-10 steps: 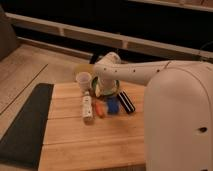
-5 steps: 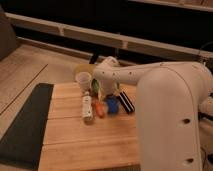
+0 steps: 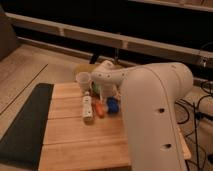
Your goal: Wipe the white sponge on the table
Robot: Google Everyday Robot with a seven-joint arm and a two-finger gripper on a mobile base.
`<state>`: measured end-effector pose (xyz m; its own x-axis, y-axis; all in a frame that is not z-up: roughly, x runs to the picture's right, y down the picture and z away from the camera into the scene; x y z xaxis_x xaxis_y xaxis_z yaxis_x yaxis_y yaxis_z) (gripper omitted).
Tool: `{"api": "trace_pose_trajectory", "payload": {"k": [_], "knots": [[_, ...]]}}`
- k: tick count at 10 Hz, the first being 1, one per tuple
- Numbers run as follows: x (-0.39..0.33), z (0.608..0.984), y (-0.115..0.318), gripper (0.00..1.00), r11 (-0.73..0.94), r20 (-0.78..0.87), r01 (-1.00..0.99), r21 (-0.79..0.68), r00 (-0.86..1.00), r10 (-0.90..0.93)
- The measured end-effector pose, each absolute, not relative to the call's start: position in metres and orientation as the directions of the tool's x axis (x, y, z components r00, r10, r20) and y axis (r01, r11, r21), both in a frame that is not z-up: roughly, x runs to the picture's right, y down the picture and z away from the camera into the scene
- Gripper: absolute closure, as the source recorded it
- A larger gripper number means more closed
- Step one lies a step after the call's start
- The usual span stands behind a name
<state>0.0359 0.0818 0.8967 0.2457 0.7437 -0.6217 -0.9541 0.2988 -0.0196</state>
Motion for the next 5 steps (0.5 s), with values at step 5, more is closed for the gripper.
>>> {"api": "trace_pose_trajectory", "payload": {"k": [5], "knots": [[0.036,0.917,0.105,0.36,0.297,-0.692,-0.955,-0.005,0.218,0.688]]}}
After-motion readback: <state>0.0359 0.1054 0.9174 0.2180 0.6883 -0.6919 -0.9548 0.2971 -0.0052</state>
